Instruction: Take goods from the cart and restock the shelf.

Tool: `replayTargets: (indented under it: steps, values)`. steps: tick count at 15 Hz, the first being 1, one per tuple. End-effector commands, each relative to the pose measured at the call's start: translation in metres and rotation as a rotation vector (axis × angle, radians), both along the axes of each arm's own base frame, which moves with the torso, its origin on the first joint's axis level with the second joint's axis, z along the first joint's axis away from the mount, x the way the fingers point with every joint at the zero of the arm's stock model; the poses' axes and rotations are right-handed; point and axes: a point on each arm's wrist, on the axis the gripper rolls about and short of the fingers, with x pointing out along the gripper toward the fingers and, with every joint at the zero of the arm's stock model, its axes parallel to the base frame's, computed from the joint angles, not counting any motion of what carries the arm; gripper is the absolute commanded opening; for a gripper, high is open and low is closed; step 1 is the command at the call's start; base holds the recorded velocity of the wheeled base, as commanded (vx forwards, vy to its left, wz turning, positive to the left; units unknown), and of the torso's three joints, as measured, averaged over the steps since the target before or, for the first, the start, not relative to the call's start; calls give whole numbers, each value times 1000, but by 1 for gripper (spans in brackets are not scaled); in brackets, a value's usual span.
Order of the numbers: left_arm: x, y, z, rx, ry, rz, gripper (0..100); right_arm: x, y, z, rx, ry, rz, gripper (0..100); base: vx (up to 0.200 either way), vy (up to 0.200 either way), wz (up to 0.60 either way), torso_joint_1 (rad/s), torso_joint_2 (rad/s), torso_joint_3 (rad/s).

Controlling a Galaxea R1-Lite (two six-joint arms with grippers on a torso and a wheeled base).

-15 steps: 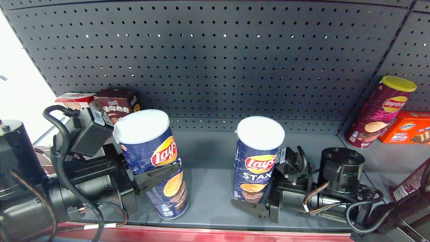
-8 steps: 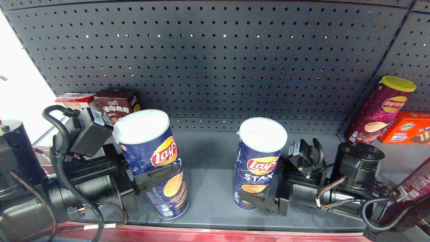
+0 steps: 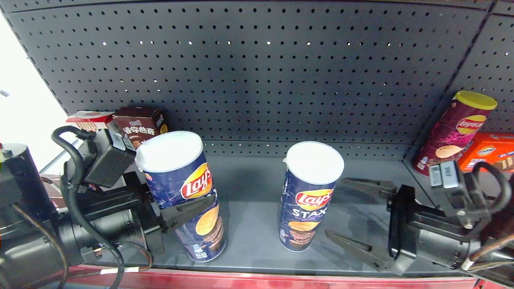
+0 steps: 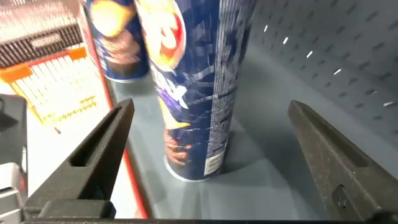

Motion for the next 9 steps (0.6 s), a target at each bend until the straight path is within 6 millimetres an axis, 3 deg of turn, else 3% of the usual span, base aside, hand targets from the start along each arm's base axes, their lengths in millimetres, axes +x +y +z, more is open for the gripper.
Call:
replayTargets:
  steps: [1,5,6,9]
  values:
    - [0,0,-1,1,2,-1,0,-30,-26,17,54,-82,-31,100,0,0,0,0,0,0]
    - [-1,1,-5,9,17,2,0,-53,-50,30,80,-111,-158,100,0,0,0,0,0,0]
    - [-2,1,-8,13,26,4,0,-68,-60,34,107,-121,-266,100,0,0,0,0,0,0]
    - [-3,2,-11,20,35,17,0,-110,-88,19,109,-99,-396,100,0,0,0,0,0,0]
